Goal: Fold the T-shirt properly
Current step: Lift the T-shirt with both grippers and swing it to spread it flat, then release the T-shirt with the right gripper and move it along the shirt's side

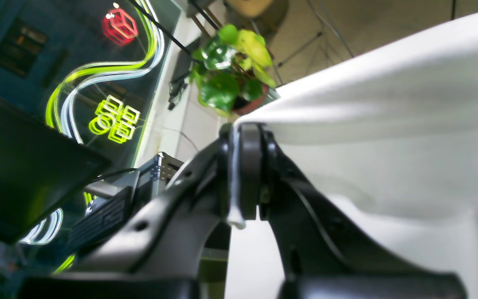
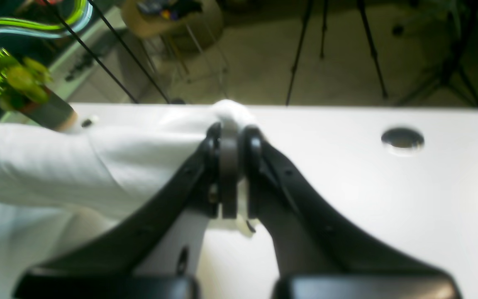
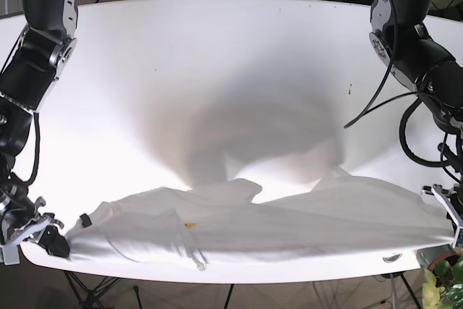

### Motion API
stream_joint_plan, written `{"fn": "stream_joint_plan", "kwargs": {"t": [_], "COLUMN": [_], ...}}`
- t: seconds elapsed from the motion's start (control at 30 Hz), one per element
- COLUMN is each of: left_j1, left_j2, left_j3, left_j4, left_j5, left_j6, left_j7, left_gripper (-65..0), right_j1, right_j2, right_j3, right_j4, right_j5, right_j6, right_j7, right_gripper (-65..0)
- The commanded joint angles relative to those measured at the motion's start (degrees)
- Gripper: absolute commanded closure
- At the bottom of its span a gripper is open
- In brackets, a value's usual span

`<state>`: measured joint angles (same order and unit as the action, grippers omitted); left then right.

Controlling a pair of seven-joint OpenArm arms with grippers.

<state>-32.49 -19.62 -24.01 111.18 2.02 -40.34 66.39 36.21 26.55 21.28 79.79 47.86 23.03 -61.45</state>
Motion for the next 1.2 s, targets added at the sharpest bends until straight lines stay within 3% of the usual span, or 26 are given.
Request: {"fn": "stream_joint_plan", "kwargs": {"t": [0.0,0.33,0.73,1.17], "left_j1": [1.1,17.7,37.9,46.4], "left_j2": [-0.6,3.3,7.7,9.1], "left_j3": [-0.2,-0.6,-5.3,-10.6], "left_j4": [0.8,1.1,0.8,-1.2], "left_j5": [0.3,0.2,0.6,0.3], "left_j6": [0.3,0.3,0.3,0.3], "left_j7": [-0.4,-1.0,-14.6,-20.2], "left_gripper": [0.0,0.0,0.0,0.0], "right_j1": [-2.1,-20.7,-37.7,-47.0], "right_j2": [0.8,-3.8,-9.8,-12.7], "right_j3": [2.9,10.1,13.8,13.9], "right_j4": [3.4,9.4,14.5,21.3], "right_j5": [0.8,2.1,2.9,2.9], "right_j6": [0.31,0.40,0.40,0.40], "right_j7": [1.5,1.4,1.4,1.3], "right_gripper": [-1.9,-1.9,-1.9,-1.9]}}
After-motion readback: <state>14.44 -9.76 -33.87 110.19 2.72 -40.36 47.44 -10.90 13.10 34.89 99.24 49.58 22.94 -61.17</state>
